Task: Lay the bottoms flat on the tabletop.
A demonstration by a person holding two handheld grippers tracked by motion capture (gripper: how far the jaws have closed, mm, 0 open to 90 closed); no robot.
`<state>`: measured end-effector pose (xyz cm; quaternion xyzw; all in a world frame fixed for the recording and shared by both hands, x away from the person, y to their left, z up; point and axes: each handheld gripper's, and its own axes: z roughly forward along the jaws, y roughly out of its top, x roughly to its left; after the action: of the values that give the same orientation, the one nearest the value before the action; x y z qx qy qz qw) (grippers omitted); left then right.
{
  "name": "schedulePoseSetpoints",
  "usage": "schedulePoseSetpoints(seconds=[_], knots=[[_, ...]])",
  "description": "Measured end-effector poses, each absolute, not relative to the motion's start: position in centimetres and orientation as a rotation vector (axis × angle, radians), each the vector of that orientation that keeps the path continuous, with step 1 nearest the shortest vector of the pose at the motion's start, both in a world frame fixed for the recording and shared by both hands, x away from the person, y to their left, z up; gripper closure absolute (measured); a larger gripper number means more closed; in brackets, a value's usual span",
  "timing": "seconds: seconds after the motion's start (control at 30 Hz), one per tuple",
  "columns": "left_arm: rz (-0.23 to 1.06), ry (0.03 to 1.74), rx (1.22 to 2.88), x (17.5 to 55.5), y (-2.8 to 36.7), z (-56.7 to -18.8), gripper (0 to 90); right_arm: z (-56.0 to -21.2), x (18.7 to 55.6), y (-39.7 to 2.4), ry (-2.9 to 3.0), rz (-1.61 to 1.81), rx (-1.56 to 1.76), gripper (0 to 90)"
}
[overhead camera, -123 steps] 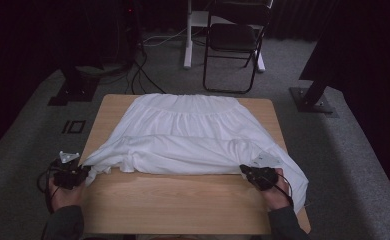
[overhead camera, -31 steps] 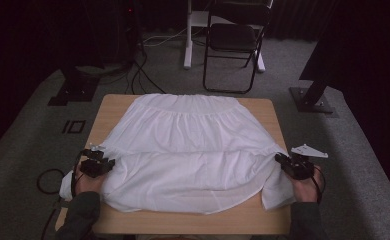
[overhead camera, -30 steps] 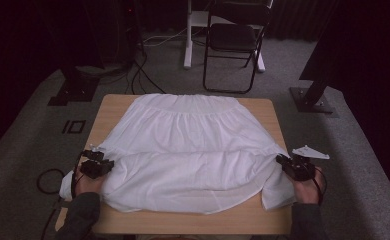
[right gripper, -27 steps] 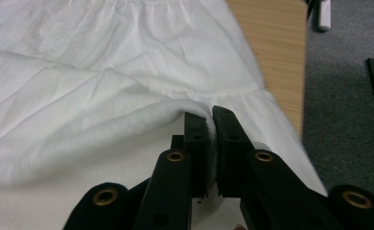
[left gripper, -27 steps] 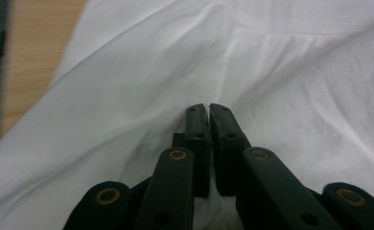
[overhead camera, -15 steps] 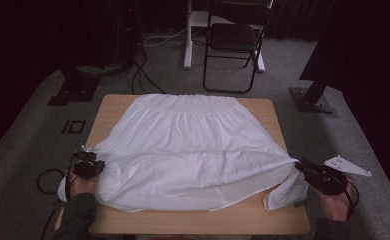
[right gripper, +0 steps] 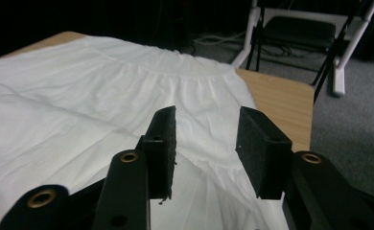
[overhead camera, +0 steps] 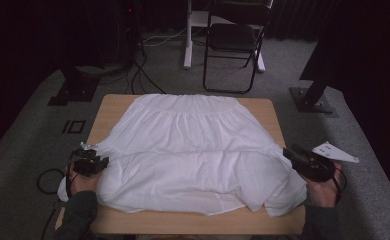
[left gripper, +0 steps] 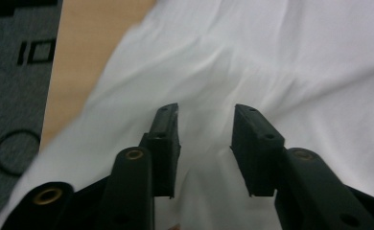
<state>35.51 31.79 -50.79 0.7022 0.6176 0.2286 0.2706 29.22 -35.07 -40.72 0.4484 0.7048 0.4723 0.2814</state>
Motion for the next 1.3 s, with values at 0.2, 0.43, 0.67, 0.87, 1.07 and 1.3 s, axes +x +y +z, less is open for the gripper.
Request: schedulePoseSetpoints(seconds=[0.2,0.43,0.67,0.87,1.07,1.3], knots=[[0.616,1.660,1.871,37.5,30.9,-50.6,54.2,-46.0,36.0,-33.4,1.928,1.122,1.338,54.6],[0.561,1.684,1.921,38.8,29.4,-52.9,54.5,-51.5,40.5,-32.2,2.028,0.893,1.505,54.8],[0.603,1.646,1.957,36.7,29.3,-52.9,85.6,-53.7,38.5,-32.7,2.073,0.815,1.547,77.1],[0.570,1.631,1.946,34.6,30.1,-53.0,87.3,-53.7,35.9,-33.9,2.083,0.856,1.582,87.3],[0.535,1.629,1.914,31.7,31.2,-53.1,87.4,-53.7,32.8,-33.8,2.087,0.841,1.566,87.7],[0.505,1.640,1.929,27.9,32.0,-53.0,87.4,-53.5,28.6,-34.2,2.100,0.805,1.587,87.8]])
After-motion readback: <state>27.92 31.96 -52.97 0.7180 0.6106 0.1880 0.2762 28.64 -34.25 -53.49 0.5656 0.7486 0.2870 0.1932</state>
